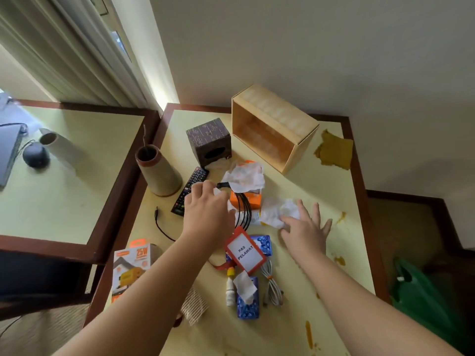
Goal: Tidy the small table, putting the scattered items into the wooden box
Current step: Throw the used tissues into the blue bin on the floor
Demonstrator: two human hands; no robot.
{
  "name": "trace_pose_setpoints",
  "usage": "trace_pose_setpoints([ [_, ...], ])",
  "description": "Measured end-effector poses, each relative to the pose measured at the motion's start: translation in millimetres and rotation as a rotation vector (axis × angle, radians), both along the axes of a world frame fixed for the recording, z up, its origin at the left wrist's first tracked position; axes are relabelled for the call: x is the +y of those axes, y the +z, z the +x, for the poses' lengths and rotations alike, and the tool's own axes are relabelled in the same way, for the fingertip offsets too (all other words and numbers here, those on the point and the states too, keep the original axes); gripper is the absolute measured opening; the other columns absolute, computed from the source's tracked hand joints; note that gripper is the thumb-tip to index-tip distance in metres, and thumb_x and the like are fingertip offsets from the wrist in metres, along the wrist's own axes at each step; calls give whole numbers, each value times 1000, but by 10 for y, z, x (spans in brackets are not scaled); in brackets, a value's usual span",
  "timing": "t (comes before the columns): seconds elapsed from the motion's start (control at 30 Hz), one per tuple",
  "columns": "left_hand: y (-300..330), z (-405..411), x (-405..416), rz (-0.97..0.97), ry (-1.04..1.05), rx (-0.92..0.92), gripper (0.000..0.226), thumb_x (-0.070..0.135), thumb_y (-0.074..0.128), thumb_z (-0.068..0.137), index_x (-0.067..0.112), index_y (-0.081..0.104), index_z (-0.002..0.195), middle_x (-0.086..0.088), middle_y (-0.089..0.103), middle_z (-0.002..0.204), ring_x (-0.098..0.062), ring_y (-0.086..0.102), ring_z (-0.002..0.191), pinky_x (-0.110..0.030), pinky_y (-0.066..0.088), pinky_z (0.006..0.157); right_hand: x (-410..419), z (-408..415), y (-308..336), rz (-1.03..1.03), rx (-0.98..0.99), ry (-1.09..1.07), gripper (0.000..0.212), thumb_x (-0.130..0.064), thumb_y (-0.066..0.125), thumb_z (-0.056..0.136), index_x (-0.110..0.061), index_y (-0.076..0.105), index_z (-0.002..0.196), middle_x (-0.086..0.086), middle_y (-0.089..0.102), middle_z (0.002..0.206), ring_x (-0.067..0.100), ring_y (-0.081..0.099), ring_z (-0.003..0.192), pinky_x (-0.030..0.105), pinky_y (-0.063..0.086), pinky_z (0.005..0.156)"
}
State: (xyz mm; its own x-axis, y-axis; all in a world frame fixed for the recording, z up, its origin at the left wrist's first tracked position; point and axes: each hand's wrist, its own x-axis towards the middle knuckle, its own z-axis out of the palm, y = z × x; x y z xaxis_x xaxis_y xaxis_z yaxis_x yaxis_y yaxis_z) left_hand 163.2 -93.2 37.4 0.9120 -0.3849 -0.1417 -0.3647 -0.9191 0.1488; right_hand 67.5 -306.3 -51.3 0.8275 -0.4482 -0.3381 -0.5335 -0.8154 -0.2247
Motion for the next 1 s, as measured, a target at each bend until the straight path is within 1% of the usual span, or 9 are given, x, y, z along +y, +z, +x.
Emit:
trace_pose_setpoints([
  [0.1, -119, 186, -72, 88, -35, 3, 38, 43, 62, 94, 23, 62, 126, -12, 35, 151, -37, 23, 141, -50, 29, 114, 9, -60, 65, 30, -31, -17, 24, -29, 61, 97, -44, 76, 109, -7, 19, 173, 30, -7, 160, 67, -2, 123],
  [0.17, -188, 286, -106, 156, -58, -9, 33, 35, 64, 91, 21, 63, 121, -14, 36, 149, -38, 24, 140, -50, 29, 113, 29, -111, 125, 48, -64, -17, 25, -24, 62, 95, -41, 77, 105, -7, 22, 172, 30, -5, 160, 66, -3, 124],
  [0.23, -249, 353, -127, 220, -84, -31, 33, 29, 65, 90, 22, 63, 122, -14, 35, 147, -38, 24, 139, -49, 29, 112, 63, -181, 192, 47, -102, -15, 24, -23, 64, 94, -40, 78, 102, -5, 25, 171, 30, -3, 161, 65, -2, 125],
  [0.37, -382, 406, -161, 302, -112, -41, 33, 26, 67, 91, 26, 64, 124, -13, 32, 151, -38, 22, 141, -47, 28, 112, 153, -336, 260, 65, -218, -28, 16, -28, 71, 92, -40, 80, 98, -4, 33, 168, 30, 5, 161, 64, 2, 125],
  [0.47, -473, 427, -186, 325, -117, -38, 34, 30, 70, 90, 28, 64, 123, -11, 33, 150, -36, 21, 140, -47, 28, 111, 205, -404, 260, 60, -304, -33, 12, -28, 77, 89, -38, 81, 93, -1, 42, 164, 33, 14, 159, 66, 11, 124],
  [0.63, -537, 466, -187, 278, -117, -68, 23, 33, 67, 94, 33, 69, 117, -9, 38, 146, -35, 21, 141, -48, 25, 112, 267, -395, 324, 50, -404, 20, 12, -26, 81, 86, -36, 81, 93, 0, 47, 160, 34, 20, 157, 68, 20, 120],
  [0.77, -536, 436, -119, 173, -120, -95, 17, 30, 68, 94, 33, 72, 110, -9, 43, 147, -36, 22, 143, -51, 24, 115, 277, -280, 388, 106, -475, 62, 14, -23, 81, 86, -35, 81, 93, 0, 47, 159, 32, 21, 157, 64, 18, 122],
  [0.9, -384, 275, 42, -34, -72, -188, 8, 25, 79, 85, 27, 77, 92, -14, 55, 143, -40, 35, 139, -57, 35, 107, 247, -5, 438, 127, -469, 140, 2, -28, 78, 90, -30, 78, 89, 0, 46, 161, 33, 21, 156, 64, 19, 123],
  [1.0, -210, 87, 197, -126, -8, -223, 8, 29, 82, 84, 24, 77, 88, -14, 56, 143, -41, 37, 137, -61, 41, 102, 218, 296, 491, 142, -440, 198, 7, -28, 72, 93, -24, 76, 89, -1, 45, 161, 33, 20, 157, 61, 22, 122],
])
